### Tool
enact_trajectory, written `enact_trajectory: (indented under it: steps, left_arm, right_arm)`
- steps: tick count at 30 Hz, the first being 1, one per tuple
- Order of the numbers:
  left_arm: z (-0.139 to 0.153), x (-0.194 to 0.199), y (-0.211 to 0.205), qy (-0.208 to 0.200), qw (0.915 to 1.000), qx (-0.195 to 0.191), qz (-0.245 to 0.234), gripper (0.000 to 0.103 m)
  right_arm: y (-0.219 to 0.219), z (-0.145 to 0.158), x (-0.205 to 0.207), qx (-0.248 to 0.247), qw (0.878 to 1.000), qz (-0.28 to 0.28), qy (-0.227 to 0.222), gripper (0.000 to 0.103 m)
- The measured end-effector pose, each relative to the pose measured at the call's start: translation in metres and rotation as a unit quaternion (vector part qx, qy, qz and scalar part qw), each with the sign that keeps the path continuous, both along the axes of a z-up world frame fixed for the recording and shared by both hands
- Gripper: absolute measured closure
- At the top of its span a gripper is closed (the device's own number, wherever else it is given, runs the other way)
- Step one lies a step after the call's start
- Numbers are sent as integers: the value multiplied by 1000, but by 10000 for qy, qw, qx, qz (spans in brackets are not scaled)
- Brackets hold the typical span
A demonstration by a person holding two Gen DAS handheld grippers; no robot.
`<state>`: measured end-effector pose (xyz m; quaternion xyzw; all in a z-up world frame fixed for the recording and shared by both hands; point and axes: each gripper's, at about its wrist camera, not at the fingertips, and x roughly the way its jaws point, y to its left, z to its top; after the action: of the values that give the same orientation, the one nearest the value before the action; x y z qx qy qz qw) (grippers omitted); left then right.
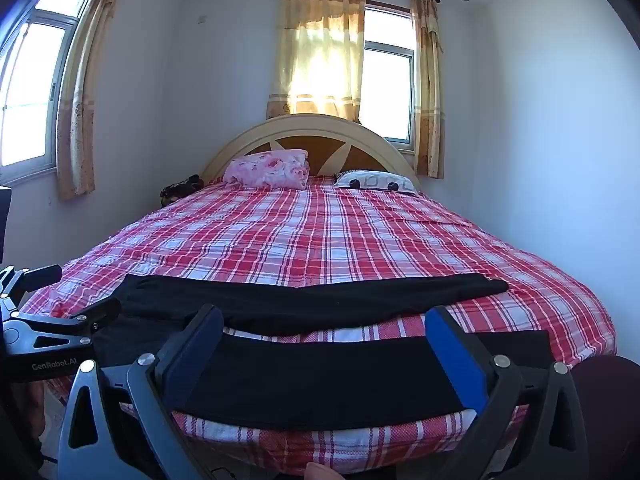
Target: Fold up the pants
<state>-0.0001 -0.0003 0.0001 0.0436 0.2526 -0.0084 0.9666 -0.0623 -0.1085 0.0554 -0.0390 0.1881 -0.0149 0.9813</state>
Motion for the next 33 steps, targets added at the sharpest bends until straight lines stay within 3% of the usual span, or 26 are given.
enact_trajectory:
  steps: [33]
  left_arm:
    - [0, 3, 9, 17, 9999, -66, 124, 0]
  right_arm:
    - [-4, -8, 0, 91, 9999, -52, 51, 1]
